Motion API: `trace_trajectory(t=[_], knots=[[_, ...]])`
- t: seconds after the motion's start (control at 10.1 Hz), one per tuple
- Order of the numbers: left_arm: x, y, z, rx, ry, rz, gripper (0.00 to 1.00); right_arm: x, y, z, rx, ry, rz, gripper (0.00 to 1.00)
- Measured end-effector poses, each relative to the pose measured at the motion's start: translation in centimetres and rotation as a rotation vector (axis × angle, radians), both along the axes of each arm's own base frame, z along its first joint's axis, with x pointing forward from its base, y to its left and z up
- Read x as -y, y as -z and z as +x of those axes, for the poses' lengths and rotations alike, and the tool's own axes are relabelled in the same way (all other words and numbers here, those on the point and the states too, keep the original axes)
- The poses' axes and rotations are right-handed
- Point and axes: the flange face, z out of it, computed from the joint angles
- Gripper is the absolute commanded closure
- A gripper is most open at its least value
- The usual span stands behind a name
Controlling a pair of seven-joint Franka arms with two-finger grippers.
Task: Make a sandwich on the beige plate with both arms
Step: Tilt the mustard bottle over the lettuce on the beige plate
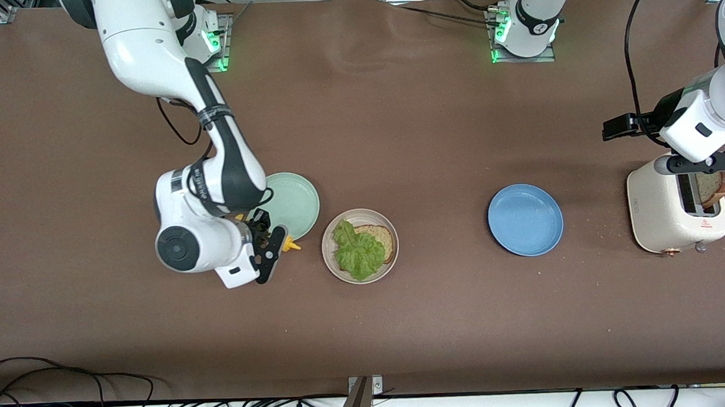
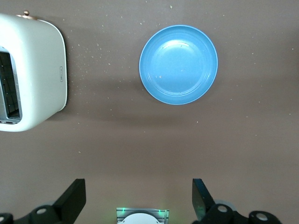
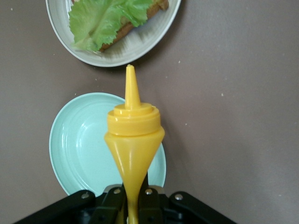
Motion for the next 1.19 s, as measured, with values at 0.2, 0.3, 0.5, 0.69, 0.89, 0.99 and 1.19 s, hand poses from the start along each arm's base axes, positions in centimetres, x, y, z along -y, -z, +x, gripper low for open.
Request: trace_trajectory(t=[0.2, 0.3, 0.5, 0.69, 0.89, 0.99, 1.19], knots=[[0.0, 0.0, 0.0, -0.001, 0.0, 0.0, 0.0, -2.7, -1.1, -0.9, 0.051, -0.042, -0.088, 0.99], [0.0, 0.1, 0.0, -0.001, 0.0, 0.0, 0.0, -4.3, -1.4, -1.6, 0.078, -0.062, -0.139, 0.99], [0.0, 0.1, 0.0, -0.001, 0.0, 0.0, 0.0, -7.5, -1.6, -3.3, 0.125, -0.121, -0.227, 1.0], [0.0, 0.1, 0.0, -0.001, 0.0, 0.0, 0.0, -10.6, -1.8, -5.1, 0.189, -0.213, -0.336, 1.0], [0.0, 0.1, 0.0, -0.002, 0.0, 0.0, 0.0, -13.0, -2.2, -6.6, 0.258, -0.261, -0.434, 1.0], [0.0, 0.1, 0.0, -0.002, -0.001, 0.0, 0.0, -14.0, -2.4, -7.2, 0.298, -0.283, -0.484, 1.0], [0.0, 0.1, 0.0, -0.002, -0.001, 0.0, 0.0, -16.3, -2.8, -8.7, 0.377, -0.345, -0.575, 1.0]])
